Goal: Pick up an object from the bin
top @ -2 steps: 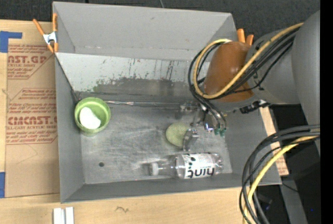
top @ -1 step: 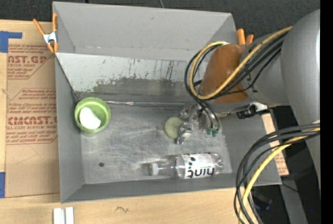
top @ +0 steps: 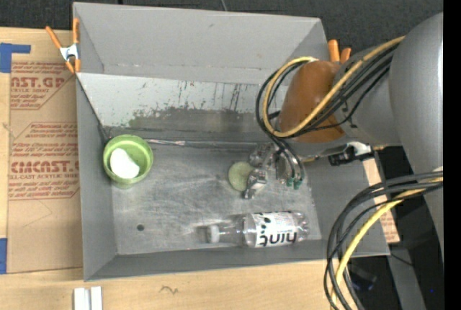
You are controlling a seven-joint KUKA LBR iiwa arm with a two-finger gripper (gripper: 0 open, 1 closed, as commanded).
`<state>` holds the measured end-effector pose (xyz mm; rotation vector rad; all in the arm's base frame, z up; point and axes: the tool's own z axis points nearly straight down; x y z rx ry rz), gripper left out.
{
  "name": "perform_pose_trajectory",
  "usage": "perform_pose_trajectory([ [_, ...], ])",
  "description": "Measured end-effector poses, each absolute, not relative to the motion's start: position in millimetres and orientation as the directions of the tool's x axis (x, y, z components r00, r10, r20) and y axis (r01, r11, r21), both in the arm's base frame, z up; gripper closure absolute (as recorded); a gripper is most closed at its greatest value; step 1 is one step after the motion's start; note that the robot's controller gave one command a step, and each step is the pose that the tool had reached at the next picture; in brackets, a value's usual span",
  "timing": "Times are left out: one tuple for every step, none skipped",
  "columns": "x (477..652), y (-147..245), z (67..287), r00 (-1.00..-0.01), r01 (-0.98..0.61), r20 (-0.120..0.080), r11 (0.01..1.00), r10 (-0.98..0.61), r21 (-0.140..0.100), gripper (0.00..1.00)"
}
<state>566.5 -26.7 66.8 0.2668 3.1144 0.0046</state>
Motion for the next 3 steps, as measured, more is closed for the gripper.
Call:
perform_pose_trajectory([
  [565.1, -26.5, 73.0, -0.983, 0.182, -0.009, 0.983, 0.182, 0.003, 1.00],
  [562.0, -26.3, 89.9, -0.985, 0.175, -0.001, 0.985, 0.175, 0.001, 1.00],
  [561.9, -26.4, 107.6, -0.985, 0.174, -0.001, 0.985, 0.174, 0.001, 1.00],
])
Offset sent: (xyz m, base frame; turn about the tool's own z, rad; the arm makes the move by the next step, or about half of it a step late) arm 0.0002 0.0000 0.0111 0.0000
